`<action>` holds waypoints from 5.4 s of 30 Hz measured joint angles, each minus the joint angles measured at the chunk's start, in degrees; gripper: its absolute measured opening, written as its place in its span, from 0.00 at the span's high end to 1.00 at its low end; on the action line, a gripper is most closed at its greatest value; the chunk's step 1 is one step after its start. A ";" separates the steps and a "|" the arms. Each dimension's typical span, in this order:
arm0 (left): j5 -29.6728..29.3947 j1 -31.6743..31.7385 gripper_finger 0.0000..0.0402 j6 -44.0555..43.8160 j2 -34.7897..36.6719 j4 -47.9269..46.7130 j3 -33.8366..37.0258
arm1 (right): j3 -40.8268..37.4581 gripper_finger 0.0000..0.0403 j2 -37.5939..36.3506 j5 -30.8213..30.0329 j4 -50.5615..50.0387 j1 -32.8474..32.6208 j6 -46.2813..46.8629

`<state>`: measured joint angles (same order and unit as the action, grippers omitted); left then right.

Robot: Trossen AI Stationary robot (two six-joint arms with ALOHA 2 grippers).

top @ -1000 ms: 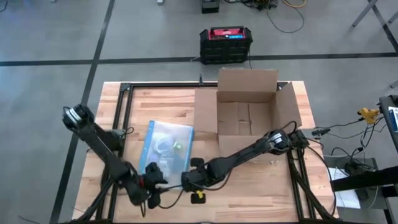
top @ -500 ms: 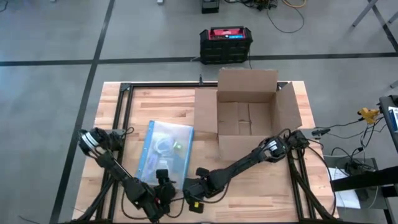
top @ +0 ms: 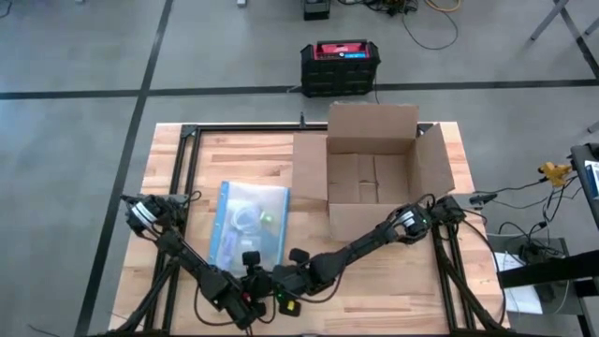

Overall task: Unpack boxes
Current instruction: Close the blue zip bag

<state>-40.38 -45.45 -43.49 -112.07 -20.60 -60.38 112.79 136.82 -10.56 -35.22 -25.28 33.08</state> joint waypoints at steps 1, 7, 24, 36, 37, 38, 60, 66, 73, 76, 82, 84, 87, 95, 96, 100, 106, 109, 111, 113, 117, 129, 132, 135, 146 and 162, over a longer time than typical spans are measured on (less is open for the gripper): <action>0.80 0.10 0.90 -0.68 0.24 -0.58 0.00 | 0.00 0.85 0.04 0.03 -0.82 0.00 0.03; 1.97 0.15 0.99 -6.09 2.27 -7.21 0.22 | 0.36 0.87 0.12 -0.14 -1.93 -0.32 -0.06; 2.07 -0.86 1.00 -6.58 13.14 -14.03 0.28 | 1.96 0.66 -0.16 -11.10 4.70 0.57 -1.19; 2.42 -1.09 1.00 -7.17 13.13 -14.07 0.28 | 1.57 0.96 -0.19 -11.68 5.16 1.55 4.39; 2.38 -1.22 1.00 -7.17 13.24 -14.07 0.28 | 1.57 0.96 -0.20 -11.70 4.80 1.74 4.42; 2.32 -1.36 1.00 -7.17 13.35 -14.06 0.28 | 1.57 0.96 -0.26 -11.68 4.27 1.95 4.39; 2.44 -5.42 0.92 -5.76 15.45 -13.59 0.28 | 3.51 1.00 -0.19 -7.40 1.57 3.15 -1.43; -1.44 -5.51 0.72 -2.95 14.11 -8.27 0.31 | 4.92 0.99 -0.19 -5.69 1.91 2.82 -1.16; -3.68 -5.03 0.52 -3.51 13.75 -9.78 0.42 | 5.89 0.99 -0.19 -4.12 2.15 1.92 -0.51; -2.74 -5.03 0.50 -3.74 13.75 -10.24 0.42 | 5.95 0.99 -0.19 -3.87 2.12 1.55 0.36; -0.13 -5.01 0.54 -4.92 13.75 -12.78 0.46 | 5.95 1.00 -0.21 -3.93 2.03 1.02 3.29; -0.09 -4.89 0.57 -4.89 13.64 -12.91 0.48 | 5.95 1.00 -0.33 -3.97 2.20 0.94 3.39; -0.02 -4.65 0.62 -3.82 12.55 -11.68 0.48 | 5.95 1.00 -0.51 -3.96 3.05 0.94 3.55; 3.65 -4.52 0.75 -2.55 7.96 -8.70 0.07 | 5.97 1.00 -2.16 -2.95 4.35 0.89 4.02; 3.65 -4.52 0.76 -3.08 7.96 -8.78 0.03 | 5.99 1.00 -2.38 -2.79 4.38 0.85 4.02; 3.05 -4.52 0.83 -3.77 8.26 -9.60 0.02 | 6.08 1.00 -2.59 -1.24 4.39 0.74 3.58; 2.51 -4.53 0.98 -6.69 8.70 -10.94 0.02 | 5.97 1.00 -2.59 -0.36 3.16 0.40 5.67; 2.47 -4.93 0.99 -7.69 9.05 -11.46 0.02 | 6.31 0.99 -2.59 0.13 0.36 0.05 6.85; 2.49 -5.33 1.00 -8.29 9.56 -12.22 0.02 | 7.12 0.95 -2.59 0.09 -1.17 -0.41 6.99; 2.47 -5.75 1.00 -8.35 10.38 -12.53 0.02 | 7.28 0.90 -2.59 0.06 -1.24 -0.79 7.04; 2.23 -6.32 1.00 -8.43 12.22 -12.87 0.00 | 6.89 0.75 -2.57 -1.60 -0.94 -1.20 7.32; 2.06 -6.75 1.00 -8.30 16.45 -13.22 0.00 | 5.19 0.56 -2.13 -4.64 6.14 -1.46 8.48; 1.68 -6.73 1.00 -8.32 17.43 -13.88 -0.02 | 4.65 0.59 -2.11 -5.71 5.72 -2.17 9.82; 0.55 -6.75 1.00 -8.29 18.30 -13.94 -0.02 | 4.59 0.63 -1.69 -7.18 6.69 -2.51 10.19; 0.41 -7.62 1.00 -8.14 20.93 -14.45 -0.02 | 4.50 0.73 0.93 -13.60 13.05 -1.31 8.32; 0.39 -8.37 1.00 -9.53 21.63 -17.18 -0.02 | 4.50 0.71 0.80 -15.08 19.82 -0.56 8.45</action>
<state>-39.99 -53.82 -53.01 -90.44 -37.78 -60.40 117.30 137.62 -25.64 -15.40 -25.84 41.53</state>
